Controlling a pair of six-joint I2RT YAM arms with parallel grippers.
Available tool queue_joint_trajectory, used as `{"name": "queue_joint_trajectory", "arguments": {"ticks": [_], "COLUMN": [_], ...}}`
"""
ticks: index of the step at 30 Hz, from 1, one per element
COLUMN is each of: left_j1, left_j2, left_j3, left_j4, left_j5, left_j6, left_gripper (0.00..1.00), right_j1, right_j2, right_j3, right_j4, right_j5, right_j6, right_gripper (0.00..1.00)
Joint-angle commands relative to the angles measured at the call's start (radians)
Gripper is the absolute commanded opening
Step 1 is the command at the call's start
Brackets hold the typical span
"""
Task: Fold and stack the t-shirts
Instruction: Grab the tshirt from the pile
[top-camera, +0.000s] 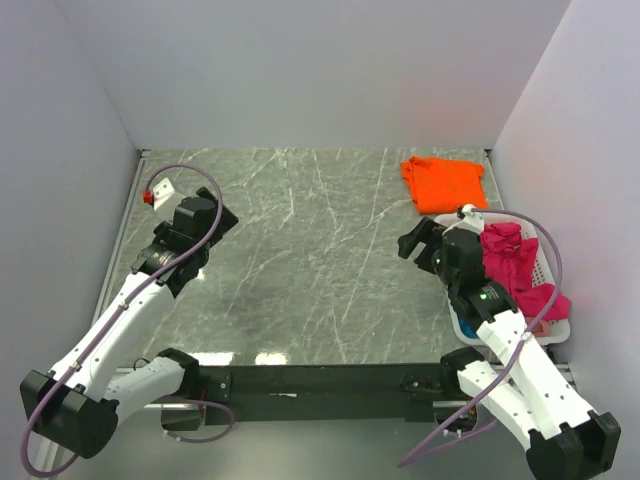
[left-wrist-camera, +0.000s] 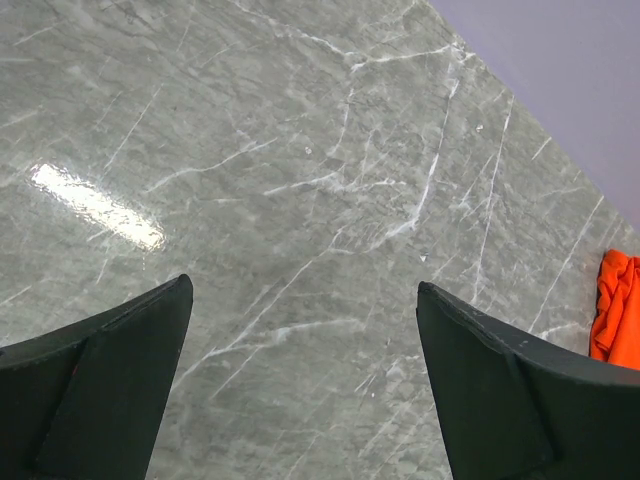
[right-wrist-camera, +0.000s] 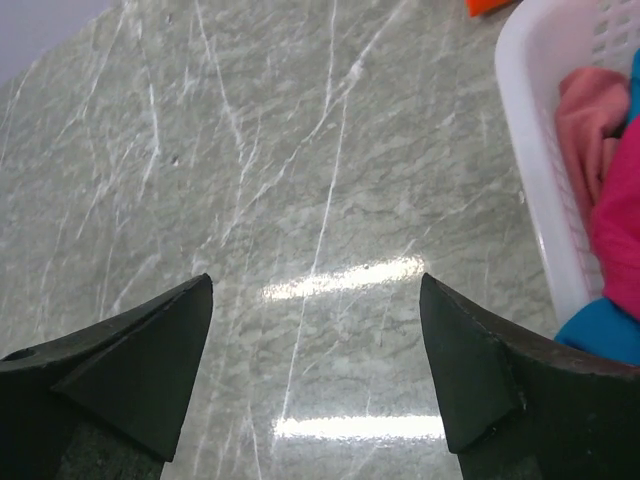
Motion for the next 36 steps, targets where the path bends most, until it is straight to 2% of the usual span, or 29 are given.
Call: {"name": "queue_joint_trajectory", "arguments": {"ticks": [1,4,6,7,9,10,11,14,16,21,22,27,29,30,31,34,36], "left_j1": [-0.004,-0.004,-0.004,-0.004,-0.004,-0.004,-0.004,-0.004,-0.004,-0.004,-0.004,-0.004,-0.004,-0.004,-0.003,-0.003,-0.003], "left_j2": [-0.013,-0.008,-0.001,0.001,0.007,0.012,0.016,0.035,0.042,0.078,0.082,0.114,0.121,0.118,0.117,0.098,0.090], "left_j3": [-0.013,-0.013,-0.010,-0.012,-0.016,-0.021,-0.022,-0.016,-0.015,-0.010,-0.007,0.014,0.020,0.022,0.020,0.014,0.013], "left_j4": [0.030,0.039,0.039,0.042,0.057,0.063,0.066,0.057,0.069,0.079,0.079,0.068,0.050,0.048,0.044,0.048,0.057], "left_j5": [-0.016,-0.007,0.001,0.009,0.026,0.038,0.041,0.044,0.061,0.084,0.082,0.090,0.079,0.073,0.070,0.070,0.072], "left_j6": [-0.009,-0.001,0.002,0.004,0.013,0.017,0.019,0.021,0.027,0.039,0.040,0.042,0.037,0.034,0.033,0.031,0.034], "left_gripper": [0.99,0.99,0.99,0.99,0.99,1.00,0.99,0.99,0.99,0.99,0.99,0.99,0.99,0.99,0.99,0.99,0.99], "right_j1": [0.004,0.004,-0.005,-0.041,-0.127,-0.196,-0.303,-0.419,-0.515,-0.664,-0.681,-0.715,-0.717,-0.717,-0.718,-0.718,-0.718], "right_j2": [0.020,0.086,0.160,0.184,0.252,0.272,0.313,0.382,0.437,0.583,0.607,0.758,0.793,0.798,0.801,0.742,0.698], "right_j3": [0.096,0.188,0.248,0.295,0.322,0.328,0.342,0.369,0.382,0.417,0.428,0.454,0.458,0.460,0.461,0.467,0.480], "right_j4": [-0.032,-0.108,-0.226,-0.260,-0.315,-0.316,-0.334,-0.349,-0.326,-0.288,-0.279,-0.234,-0.225,-0.224,-0.222,-0.236,-0.257], "right_j5": [0.090,0.207,0.321,0.376,0.328,0.218,0.188,0.224,0.177,0.081,0.058,0.025,0.028,0.031,0.039,0.069,0.094], "right_j6": [0.008,-0.002,0.031,0.034,0.027,0.021,0.013,-0.014,-0.030,-0.042,-0.042,-0.042,-0.039,-0.039,-0.036,-0.035,-0.038], "right_gripper": [0.90,0.91,0.94,0.95,0.95,0.95,0.95,0.95,0.95,0.87,0.82,0.73,0.61,0.50,0.28,0.00,0.00]}}
